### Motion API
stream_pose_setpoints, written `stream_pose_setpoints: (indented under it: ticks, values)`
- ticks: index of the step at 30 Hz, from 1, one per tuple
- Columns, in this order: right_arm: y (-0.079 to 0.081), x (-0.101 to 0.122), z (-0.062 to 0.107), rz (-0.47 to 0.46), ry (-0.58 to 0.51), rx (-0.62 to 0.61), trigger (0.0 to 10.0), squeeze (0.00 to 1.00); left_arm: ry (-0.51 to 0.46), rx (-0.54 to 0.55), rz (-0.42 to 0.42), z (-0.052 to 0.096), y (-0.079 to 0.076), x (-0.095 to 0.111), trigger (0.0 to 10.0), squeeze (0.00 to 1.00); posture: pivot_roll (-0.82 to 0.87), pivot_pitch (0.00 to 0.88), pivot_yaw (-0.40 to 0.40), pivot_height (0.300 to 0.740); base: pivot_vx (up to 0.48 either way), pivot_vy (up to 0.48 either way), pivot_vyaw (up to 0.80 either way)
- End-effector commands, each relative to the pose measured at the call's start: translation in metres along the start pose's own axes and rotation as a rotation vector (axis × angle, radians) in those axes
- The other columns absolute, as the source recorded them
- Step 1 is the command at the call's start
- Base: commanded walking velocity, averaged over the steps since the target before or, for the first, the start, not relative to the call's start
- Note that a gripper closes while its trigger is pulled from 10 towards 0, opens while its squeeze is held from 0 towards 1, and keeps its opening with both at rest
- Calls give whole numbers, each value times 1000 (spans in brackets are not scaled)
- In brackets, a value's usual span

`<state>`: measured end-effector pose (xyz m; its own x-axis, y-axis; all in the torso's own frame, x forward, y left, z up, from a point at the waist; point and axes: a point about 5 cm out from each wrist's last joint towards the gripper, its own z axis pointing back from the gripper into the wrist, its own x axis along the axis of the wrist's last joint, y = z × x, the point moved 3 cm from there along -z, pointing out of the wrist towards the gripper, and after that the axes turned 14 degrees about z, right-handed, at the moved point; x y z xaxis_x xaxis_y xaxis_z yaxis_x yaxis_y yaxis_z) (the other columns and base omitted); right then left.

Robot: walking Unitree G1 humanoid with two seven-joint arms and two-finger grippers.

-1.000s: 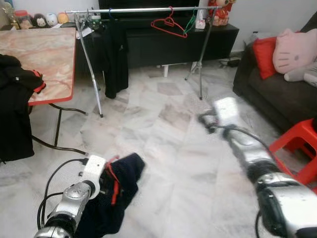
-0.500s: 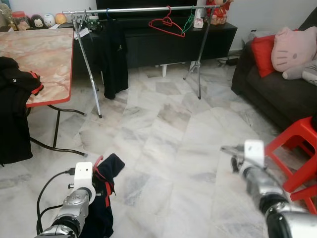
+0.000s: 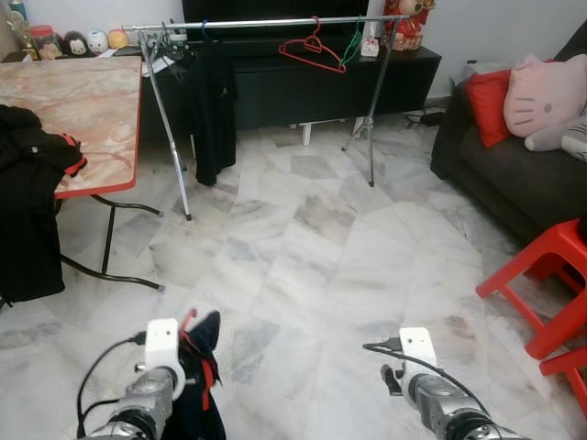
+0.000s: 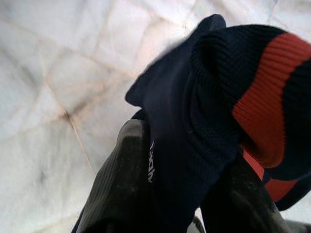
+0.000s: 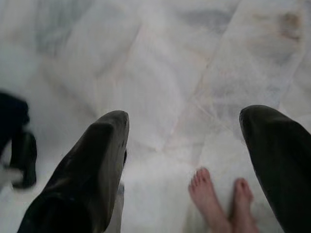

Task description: Hang hanger

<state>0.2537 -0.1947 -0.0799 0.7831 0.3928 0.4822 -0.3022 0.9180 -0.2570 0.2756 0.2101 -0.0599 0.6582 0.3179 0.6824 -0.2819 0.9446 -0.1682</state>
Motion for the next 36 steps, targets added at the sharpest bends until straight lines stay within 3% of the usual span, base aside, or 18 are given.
stream_pose_setpoints:
  ticks: [1,13,36]
  values:
    - [2,-2,0,3,7,14,10000,0,12,5,-6,0,2,-1,10000,0,22,0,-64,740,0,0,0]
    - [0,-2,0,-32,-10,16,10000,0,82,4,-44,4,11,-26,10000,0,9,0,-40,740,233,0,0]
    - [-8,4,1,-3,-19,6,10000,0,76,-23,-72,2,4,-19,10000,0,25,0,-59,740,329,0,0]
